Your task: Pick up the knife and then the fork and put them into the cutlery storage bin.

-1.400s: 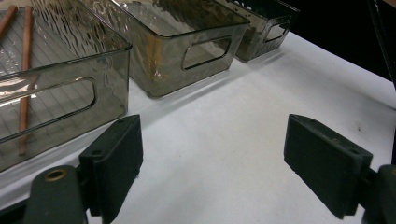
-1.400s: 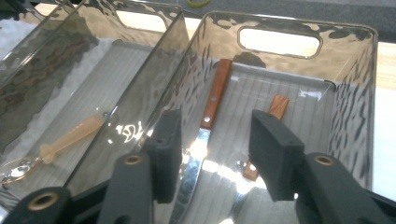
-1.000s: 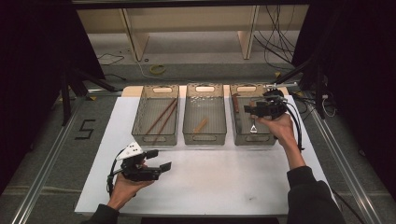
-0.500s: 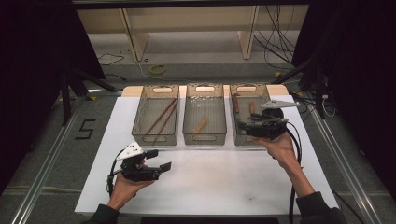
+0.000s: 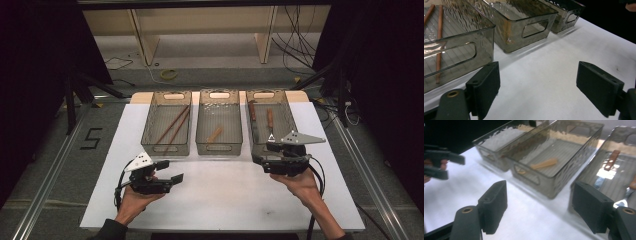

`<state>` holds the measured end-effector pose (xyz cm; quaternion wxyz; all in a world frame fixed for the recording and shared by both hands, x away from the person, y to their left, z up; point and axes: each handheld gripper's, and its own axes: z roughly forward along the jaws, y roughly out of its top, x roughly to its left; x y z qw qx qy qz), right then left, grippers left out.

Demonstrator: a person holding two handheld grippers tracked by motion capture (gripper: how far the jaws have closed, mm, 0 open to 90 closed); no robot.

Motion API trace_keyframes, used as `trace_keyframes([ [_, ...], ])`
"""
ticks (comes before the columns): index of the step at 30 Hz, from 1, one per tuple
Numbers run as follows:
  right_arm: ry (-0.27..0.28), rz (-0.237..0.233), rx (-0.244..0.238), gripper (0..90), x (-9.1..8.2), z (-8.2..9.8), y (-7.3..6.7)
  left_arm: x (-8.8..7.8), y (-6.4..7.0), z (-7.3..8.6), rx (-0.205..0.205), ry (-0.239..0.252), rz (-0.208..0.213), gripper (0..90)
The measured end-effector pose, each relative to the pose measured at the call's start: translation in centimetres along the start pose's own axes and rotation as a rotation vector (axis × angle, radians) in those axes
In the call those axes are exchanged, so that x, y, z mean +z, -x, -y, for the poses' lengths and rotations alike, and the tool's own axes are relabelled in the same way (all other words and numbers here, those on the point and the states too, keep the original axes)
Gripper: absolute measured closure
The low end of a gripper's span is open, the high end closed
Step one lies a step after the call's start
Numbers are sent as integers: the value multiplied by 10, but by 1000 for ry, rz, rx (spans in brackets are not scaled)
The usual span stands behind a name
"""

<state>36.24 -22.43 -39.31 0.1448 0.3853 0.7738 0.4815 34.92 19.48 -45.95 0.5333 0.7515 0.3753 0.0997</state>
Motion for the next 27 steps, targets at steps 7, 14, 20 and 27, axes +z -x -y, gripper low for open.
trace_keyframes([
  [7,42,-17,11,282,-7,22,-8,0,1,0,3,-1,2,187],
  [14,69,-18,3,277,-10,42,-11,-1,2,0,1,-1,6,186],
  [20,93,-28,23,263,-15,56,-10,-1,2,0,-1,1,9,186],
  [27,100,-9,18,249,-19,67,-10,-3,5,1,-1,-1,15,186],
])
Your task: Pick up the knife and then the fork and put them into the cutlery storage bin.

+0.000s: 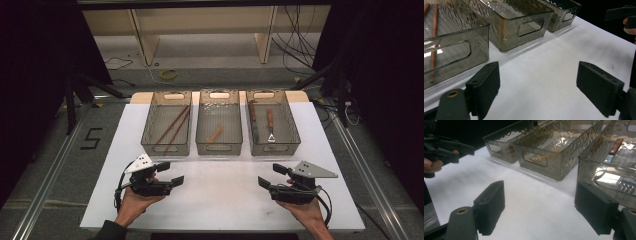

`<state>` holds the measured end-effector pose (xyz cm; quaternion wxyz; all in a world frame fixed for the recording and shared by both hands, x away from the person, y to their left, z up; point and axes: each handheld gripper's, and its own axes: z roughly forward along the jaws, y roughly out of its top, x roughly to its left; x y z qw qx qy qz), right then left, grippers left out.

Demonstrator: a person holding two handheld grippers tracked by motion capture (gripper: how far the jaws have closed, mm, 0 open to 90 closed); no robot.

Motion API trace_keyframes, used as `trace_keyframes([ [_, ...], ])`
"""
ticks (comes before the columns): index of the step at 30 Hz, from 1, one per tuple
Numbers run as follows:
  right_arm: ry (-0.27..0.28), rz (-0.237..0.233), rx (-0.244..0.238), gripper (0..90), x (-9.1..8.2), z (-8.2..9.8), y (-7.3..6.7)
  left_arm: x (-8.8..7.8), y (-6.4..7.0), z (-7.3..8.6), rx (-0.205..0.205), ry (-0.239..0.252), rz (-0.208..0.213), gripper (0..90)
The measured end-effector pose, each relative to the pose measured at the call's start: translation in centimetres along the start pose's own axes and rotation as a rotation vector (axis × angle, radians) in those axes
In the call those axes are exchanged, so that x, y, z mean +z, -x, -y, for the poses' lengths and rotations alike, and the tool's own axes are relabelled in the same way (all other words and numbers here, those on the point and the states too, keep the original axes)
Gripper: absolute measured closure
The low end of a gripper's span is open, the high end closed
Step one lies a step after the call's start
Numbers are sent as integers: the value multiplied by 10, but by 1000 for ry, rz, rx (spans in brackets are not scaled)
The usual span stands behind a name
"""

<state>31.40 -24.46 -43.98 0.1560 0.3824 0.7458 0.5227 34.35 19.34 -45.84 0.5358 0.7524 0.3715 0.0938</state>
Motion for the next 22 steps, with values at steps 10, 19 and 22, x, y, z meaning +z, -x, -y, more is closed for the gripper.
trace_keyframes([
  [10,11,10,-8,244,-2,-1,0,-1,-1,1,-2,2,-2,186],
  [19,12,15,-9,237,-1,0,0,-1,-2,1,-3,2,-3,186],
  [22,13,16,-9,236,-2,0,0,-1,-2,1,-3,2,-4,186],
])
